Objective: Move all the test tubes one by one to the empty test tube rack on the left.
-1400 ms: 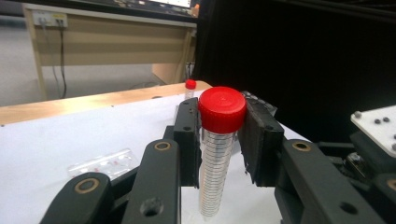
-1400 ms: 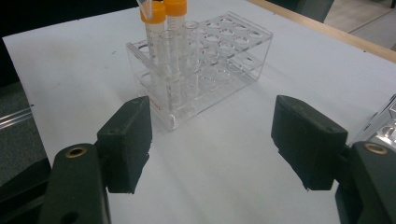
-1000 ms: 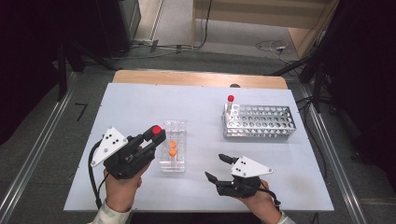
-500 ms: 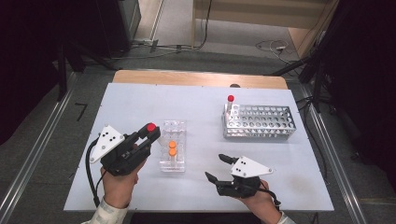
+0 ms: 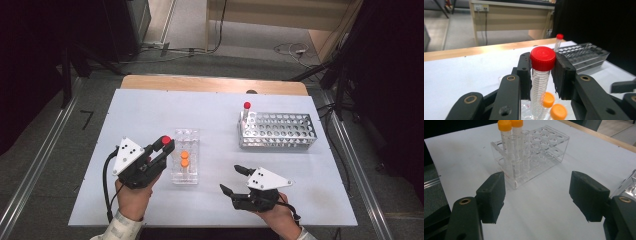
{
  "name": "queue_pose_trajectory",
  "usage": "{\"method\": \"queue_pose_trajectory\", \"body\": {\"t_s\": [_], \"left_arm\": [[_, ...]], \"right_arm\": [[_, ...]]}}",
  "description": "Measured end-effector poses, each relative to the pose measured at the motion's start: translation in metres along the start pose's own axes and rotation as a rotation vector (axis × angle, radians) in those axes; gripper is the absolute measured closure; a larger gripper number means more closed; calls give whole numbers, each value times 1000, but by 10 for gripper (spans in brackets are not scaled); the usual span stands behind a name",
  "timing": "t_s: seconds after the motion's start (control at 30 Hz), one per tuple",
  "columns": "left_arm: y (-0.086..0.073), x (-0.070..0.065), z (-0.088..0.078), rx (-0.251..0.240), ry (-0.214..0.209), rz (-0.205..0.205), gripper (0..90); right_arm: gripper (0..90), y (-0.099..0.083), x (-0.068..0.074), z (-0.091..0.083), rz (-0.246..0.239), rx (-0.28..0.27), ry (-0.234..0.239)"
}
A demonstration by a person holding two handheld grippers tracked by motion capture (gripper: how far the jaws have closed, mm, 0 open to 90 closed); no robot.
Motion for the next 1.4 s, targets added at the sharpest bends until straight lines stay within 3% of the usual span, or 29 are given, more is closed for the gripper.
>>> {"method": "queue_pose_trajectory", "body": {"t_s": [0.9, 1.4], "left_arm": [[-32, -4, 19, 82, 37, 64, 696], [-34, -5, 19, 84, 32, 46, 648]], "right_arm": [[280, 0, 0, 0, 1, 1, -1], [280, -1, -1, 0, -1, 3, -8]]}}
Point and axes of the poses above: each handheld gripper's, and its own axes: z roughly forward along the jaws, y roughly out of its top, x roughly to its left, the point moved 6 cm from there along z, roughly forward along the jaws, and after that the axes turned 1 degree about y, right-handed, at the moved point
